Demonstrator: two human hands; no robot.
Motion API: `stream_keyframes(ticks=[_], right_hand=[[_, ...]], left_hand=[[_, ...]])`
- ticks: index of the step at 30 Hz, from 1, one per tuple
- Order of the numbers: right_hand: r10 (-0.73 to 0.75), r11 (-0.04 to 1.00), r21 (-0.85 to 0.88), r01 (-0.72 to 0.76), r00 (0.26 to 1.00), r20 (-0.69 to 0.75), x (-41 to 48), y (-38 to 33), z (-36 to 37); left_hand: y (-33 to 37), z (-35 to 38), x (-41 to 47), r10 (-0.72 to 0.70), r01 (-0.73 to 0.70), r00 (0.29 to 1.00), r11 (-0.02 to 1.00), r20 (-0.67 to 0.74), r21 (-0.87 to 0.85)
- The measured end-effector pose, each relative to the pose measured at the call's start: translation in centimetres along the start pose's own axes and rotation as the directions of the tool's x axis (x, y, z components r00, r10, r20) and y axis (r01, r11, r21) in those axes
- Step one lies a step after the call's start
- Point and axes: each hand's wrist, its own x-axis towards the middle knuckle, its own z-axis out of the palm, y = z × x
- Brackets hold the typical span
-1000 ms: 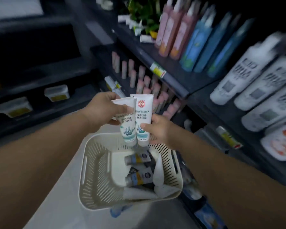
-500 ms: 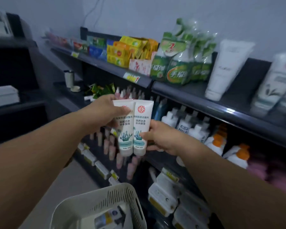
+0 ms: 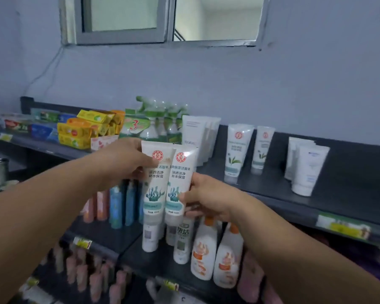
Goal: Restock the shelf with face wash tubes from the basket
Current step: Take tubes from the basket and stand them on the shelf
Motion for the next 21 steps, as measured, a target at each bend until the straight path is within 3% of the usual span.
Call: stream_keyframes(ticks=[6,13,21], right_hand=[[0.001,1.000,0.030,0.004,0.986,-0.168,-5.5,-0.4,-5.5],[0.054,0.998,0.005,-0.055,0.936,-0.348,-14.1,0.1,-11.5],[0.032,0.994,-0.073,-0.077,0.875,-0.484,-21.6,1.6,-22.6]], left_hand=[[4.3,6.0,0.9,0.095,-0.085,0.984,0.994,0.147,-0.073],[9.1,14.9,0.2,0.233,-0.192,0.906,0.970,0.354,-0.148],[14.7,27.1,1.3,0.326,-0.288,0.867,0.945,0.378,-0.155]])
